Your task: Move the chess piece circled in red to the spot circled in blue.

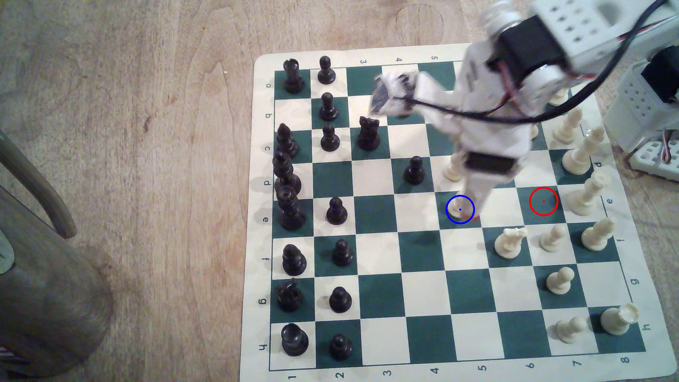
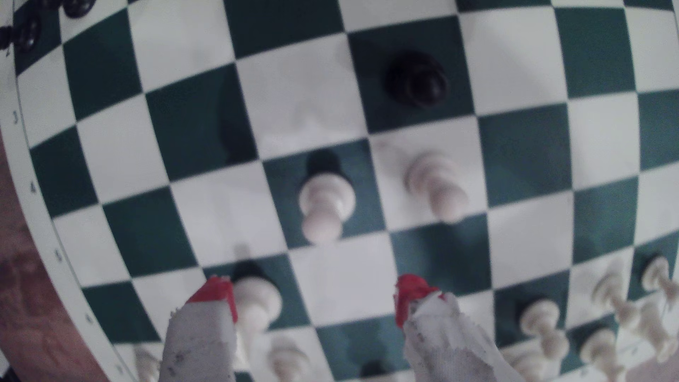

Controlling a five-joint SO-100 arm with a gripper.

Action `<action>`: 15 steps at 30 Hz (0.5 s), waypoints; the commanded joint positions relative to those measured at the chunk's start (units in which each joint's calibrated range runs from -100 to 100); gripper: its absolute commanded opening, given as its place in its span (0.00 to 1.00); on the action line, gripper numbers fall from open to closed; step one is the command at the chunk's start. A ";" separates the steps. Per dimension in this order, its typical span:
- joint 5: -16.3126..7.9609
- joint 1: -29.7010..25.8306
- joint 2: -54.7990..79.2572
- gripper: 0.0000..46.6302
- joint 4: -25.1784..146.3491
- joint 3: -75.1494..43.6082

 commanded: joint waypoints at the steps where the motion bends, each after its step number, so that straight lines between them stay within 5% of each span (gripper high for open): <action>1: 0.63 3.83 -20.47 0.54 0.46 9.91; 8: 4.59 12.98 -46.87 0.37 1.52 25.77; 10: 4.10 13.45 -52.39 0.00 1.85 29.22; 15: 5.57 17.52 -62.49 0.00 -8.55 42.00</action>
